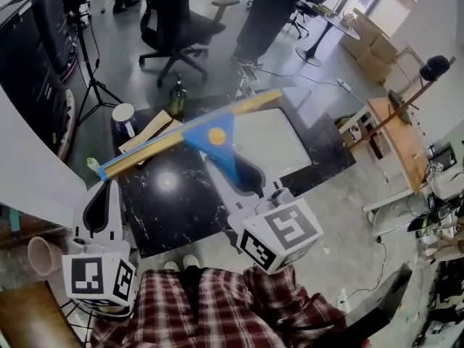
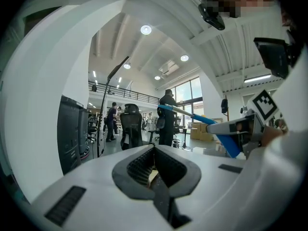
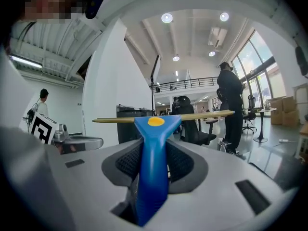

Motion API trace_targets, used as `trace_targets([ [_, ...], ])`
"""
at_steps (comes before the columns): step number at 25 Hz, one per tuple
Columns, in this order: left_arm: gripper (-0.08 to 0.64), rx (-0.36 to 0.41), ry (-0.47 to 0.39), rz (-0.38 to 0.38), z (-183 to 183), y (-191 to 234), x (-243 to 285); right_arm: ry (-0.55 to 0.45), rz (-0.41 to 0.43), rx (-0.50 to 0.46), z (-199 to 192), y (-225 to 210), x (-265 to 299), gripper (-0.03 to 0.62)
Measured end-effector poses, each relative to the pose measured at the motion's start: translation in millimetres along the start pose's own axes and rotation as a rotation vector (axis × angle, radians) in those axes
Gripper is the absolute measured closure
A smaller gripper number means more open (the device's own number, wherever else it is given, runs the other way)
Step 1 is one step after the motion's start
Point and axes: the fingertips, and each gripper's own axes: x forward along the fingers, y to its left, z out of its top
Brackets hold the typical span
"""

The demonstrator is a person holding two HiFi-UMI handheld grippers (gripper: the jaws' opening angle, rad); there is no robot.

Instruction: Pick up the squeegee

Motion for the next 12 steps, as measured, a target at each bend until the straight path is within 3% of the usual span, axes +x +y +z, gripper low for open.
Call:
trace_targets([
  [12, 0.549, -0.003, 0.008, -0.005, -3.7, -7.6, 6.7, -0.017, 0.012, 0.006, -3.2, -3.2, 2.0, 0.457],
])
